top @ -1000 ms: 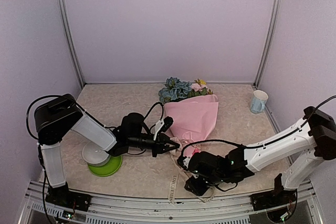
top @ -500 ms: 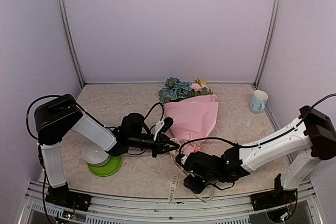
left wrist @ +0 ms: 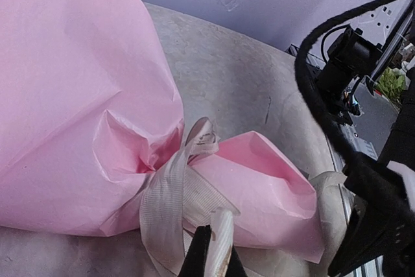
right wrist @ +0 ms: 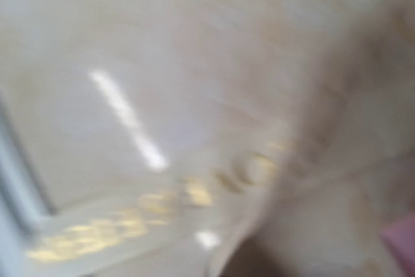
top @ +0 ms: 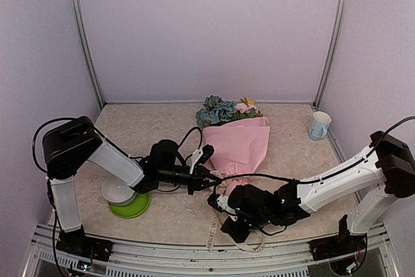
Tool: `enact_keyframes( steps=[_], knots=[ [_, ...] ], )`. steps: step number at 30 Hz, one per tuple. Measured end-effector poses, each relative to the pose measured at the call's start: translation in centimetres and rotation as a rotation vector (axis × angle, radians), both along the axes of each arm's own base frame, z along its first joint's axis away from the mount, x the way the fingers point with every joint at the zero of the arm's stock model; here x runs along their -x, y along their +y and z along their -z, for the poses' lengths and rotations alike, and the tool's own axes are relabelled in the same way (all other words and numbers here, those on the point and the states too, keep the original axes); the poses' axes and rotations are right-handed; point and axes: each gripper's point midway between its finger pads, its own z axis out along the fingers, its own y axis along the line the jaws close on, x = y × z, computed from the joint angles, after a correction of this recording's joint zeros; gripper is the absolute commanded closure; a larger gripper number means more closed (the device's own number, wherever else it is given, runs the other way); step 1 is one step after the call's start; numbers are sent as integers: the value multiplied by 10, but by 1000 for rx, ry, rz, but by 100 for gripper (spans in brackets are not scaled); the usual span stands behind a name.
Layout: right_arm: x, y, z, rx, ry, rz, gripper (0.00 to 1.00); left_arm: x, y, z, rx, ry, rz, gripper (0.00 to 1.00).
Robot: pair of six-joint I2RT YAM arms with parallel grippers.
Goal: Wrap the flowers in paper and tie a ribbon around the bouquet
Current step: Cross the half-tied ribbon over the folded bouquet.
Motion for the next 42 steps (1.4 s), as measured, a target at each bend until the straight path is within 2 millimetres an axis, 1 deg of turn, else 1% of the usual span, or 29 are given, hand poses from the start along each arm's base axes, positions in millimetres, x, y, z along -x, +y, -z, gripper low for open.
enact_keyframes(
  steps=[1, 3, 5, 7, 9, 10, 11, 14, 16, 17, 21, 25, 28, 33, 34, 35, 36, 37, 42],
  knots=[
    [1, 1, -4, -18, 7, -11, 100, 0, 0, 0, 0, 0, 0, 100],
    [1, 8, -22, -89, 15, -31, 100, 0, 0, 0, 0, 0, 0, 100],
    [-9, 13, -44, -168, 13, -15, 100, 0, 0, 0, 0, 0, 0, 100],
    [-26, 13, -66, -261, 11, 29, 100, 0, 0, 0, 0, 0, 0, 100],
    [-44, 3, -87, -347, 3, 89, 100, 0, 0, 0, 0, 0, 0, 100],
    [-51, -2, -94, -372, -1, 115, 100, 0, 0, 0, 1, 0, 0, 100],
    [-62, -10, -101, -399, -5, 161, 100, 0, 0, 0, 0, 0, 0, 100],
    [-88, -26, -111, -430, -18, 273, 100, 1, 0, 0, 0, 0, 1, 100],
    [-102, -36, -110, -424, -17, 341, 100, 1, -1, 0, 1, -1, 4, 100],
    [-106, -40, -107, -414, -15, 364, 100, 2, -2, -1, 3, -2, 6, 100],
    [-116, -55, -88, -329, 4, 446, 100, 2, -8, -8, 18, -15, 14, 100],
    [-121, -59, -61, -218, 41, 497, 100, 4, -13, -13, 27, -24, 22, 100],
    [-125, -57, -50, -175, 57, 518, 100, 8, -17, -14, 26, -28, 32, 100],
    [-132, -57, -50, -182, 60, 541, 100, 15, -21, -13, 22, -28, 46, 100],
    [-132, -56, -50, -187, 62, 539, 98, 15, -21, -13, 21, -28, 47, 100],
    [-132, -55, -51, -192, 65, 535, 91, 15, -21, -12, 19, -29, 46, 100],
    [-131, -54, -52, -197, 72, 530, 86, 15, -21, -12, 16, -30, 43, 100],
    [-130, -53, -52, -199, 78, 524, 84, 14, -21, -12, 13, -32, 40, 100],
    [-127, -52, -58, -202, 97, 511, 77, 9, -23, -10, -1, -43, 26, 100]
  ],
)
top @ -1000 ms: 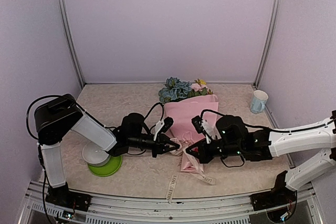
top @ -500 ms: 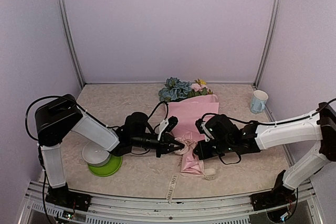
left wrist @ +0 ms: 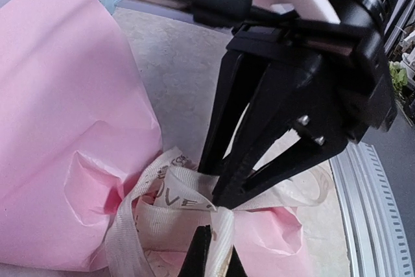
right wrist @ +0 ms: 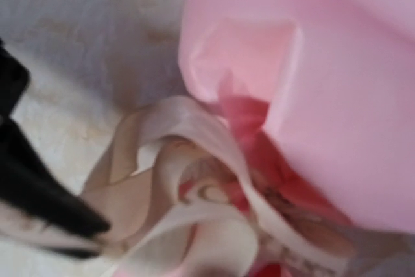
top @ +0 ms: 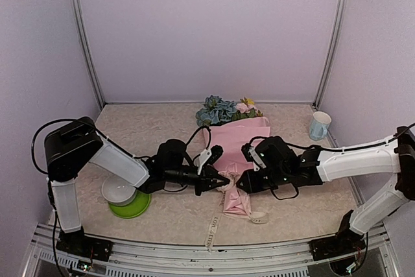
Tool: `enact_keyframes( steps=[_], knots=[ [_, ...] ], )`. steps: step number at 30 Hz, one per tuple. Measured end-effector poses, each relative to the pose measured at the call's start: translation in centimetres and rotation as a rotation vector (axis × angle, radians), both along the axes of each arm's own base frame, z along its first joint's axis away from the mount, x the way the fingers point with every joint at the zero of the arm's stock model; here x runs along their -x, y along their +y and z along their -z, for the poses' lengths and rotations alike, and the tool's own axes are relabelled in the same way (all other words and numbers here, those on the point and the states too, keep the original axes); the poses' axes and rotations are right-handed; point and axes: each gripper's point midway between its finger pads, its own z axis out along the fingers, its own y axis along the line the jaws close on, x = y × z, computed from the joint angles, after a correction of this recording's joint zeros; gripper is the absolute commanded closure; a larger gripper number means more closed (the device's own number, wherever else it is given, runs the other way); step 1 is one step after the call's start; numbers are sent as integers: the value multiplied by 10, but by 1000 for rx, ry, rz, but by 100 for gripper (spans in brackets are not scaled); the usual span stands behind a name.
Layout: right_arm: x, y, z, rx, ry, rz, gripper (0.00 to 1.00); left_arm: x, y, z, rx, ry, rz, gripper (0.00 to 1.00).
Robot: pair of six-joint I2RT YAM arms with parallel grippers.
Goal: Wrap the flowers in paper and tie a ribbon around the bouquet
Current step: Cross the half-tied ribbon over the folded bouquet.
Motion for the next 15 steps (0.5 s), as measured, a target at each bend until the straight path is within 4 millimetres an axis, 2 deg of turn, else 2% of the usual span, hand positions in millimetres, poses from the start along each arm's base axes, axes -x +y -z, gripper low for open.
enact_keyframes(
  steps=[3, 7, 8, 12, 15],
  knots=[
    [-3, -6, -14, -16, -4, 5, 70, -2, 0, 2, -9, -8, -13, 100],
    [-16, -14, -39, -57, -22, 1, 63, -2, 0, 7, -30, -18, -28, 100],
    [-19, -15, -42, -61, -25, -1, 64, -2, 0, 8, -36, -20, -30, 100],
    [-30, -18, -50, -41, -45, -46, 80, -1, 0, 12, -54, -18, -37, 100],
    [-40, -10, -46, 6, -53, -106, 81, -1, 0, 13, -57, -18, -42, 100]
  ],
)
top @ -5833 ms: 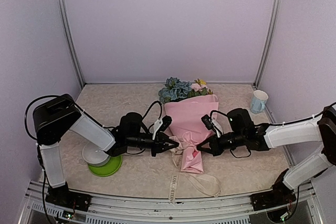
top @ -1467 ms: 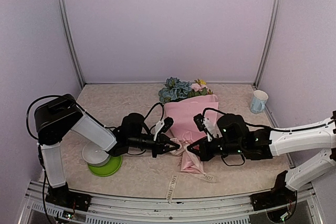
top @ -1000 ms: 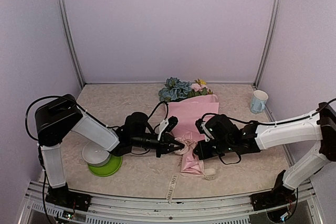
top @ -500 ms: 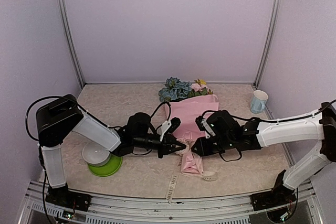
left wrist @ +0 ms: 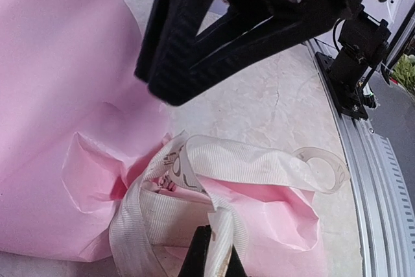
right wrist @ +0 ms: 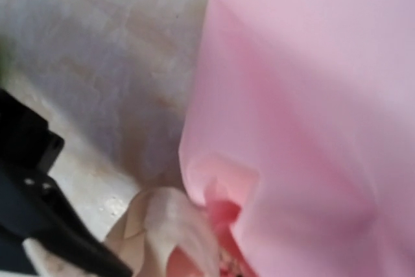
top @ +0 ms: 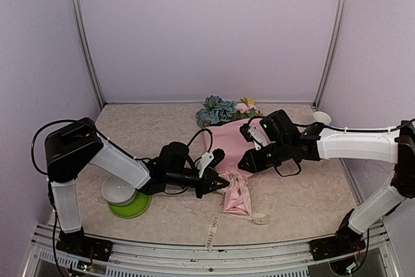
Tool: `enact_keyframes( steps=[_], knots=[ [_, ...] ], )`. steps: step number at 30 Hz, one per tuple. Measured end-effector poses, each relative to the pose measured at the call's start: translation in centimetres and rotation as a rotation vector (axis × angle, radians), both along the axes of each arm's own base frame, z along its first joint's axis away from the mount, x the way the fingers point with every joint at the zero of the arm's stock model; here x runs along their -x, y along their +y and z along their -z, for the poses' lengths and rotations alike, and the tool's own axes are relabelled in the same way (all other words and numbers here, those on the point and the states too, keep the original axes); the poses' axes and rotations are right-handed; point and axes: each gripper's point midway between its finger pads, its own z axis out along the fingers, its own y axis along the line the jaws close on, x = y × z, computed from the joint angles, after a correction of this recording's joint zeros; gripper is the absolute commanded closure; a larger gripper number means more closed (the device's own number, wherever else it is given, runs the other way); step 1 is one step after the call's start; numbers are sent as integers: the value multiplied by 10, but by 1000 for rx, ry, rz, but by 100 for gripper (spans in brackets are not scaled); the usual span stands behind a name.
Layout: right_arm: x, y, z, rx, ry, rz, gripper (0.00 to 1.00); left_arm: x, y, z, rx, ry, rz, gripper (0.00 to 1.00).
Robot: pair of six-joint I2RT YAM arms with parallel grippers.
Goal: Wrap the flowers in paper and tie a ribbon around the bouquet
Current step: Cross the half-tied ribbon over the folded bouquet.
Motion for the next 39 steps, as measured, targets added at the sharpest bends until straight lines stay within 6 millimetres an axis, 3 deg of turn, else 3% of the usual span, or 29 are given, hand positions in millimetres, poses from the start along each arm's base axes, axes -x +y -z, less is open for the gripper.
enact_keyframes(
  steps=[6, 10, 14, 18, 21, 26, 34, 39],
  knots=[
    [-10, 23, 20, 79, 2, -153, 70, -1, 0, 2, -8, 0, -9, 100],
    [-7, 28, 36, 122, 21, -227, 70, 0, 0, 2, -11, 0, -10, 100],
    [-2, 22, 44, 162, 29, -258, 79, 0, 0, 2, -11, 1, -10, 100],
    [-1, 19, 47, 184, 27, -277, 100, 0, 0, 3, -12, 1, -10, 100],
    [-1, 18, 49, 196, 28, -284, 100, 0, 0, 3, -13, 2, -10, 100],
    [-2, 18, 43, 195, 15, -283, 100, 0, 0, 3, -16, 4, -11, 100],
    [9, 22, 4, 88, -28, -305, 100, -8, -5, -3, -12, -12, -36, 100],
    [27, 18, 8, 52, 24, -331, 100, -9, -3, 1, -32, -9, -47, 100]
  ],
)
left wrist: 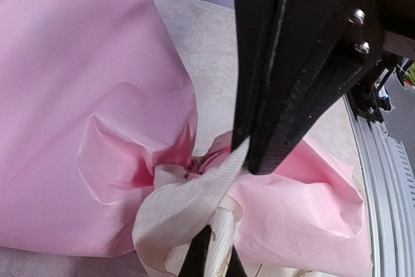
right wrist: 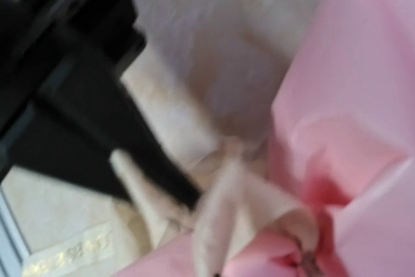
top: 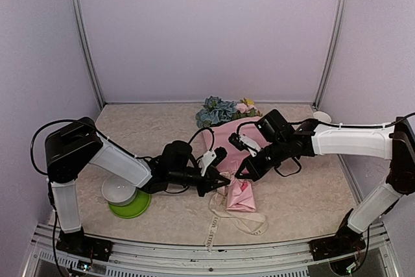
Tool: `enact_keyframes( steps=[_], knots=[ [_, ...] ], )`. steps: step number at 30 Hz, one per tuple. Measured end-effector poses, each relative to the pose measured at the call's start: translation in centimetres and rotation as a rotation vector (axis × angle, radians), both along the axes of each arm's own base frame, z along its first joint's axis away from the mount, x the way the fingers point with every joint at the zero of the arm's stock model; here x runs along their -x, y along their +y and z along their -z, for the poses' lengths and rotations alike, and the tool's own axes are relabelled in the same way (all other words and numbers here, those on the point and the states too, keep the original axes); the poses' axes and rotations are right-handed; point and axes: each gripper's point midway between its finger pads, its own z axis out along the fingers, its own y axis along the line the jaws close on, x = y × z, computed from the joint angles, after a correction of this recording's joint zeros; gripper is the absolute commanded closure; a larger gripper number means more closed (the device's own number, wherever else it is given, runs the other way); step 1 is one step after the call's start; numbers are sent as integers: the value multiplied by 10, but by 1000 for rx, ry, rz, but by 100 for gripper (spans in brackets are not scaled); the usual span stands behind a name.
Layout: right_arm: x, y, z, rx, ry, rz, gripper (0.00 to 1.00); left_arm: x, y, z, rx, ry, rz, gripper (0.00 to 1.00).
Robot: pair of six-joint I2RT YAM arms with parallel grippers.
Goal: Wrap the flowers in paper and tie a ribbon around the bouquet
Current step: Cross the half-tied ribbon over the folded bouquet.
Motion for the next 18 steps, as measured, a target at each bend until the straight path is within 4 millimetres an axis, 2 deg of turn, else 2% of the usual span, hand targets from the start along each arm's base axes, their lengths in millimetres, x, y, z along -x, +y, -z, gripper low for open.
enact_keyframes(
  steps=[7, 13, 18],
  knots=[
    [12, -5, 9, -8, 43, 2, 100, -2, 2, 0, 0, 0, -9, 100],
    [9, -8, 13, -15, 50, 25, 100, -10, 7, -4, 27, 15, -33, 100],
    [5, -18, 18, 1, 53, 67, 86, -8, 9, -7, 60, 33, -30, 100]
  ],
)
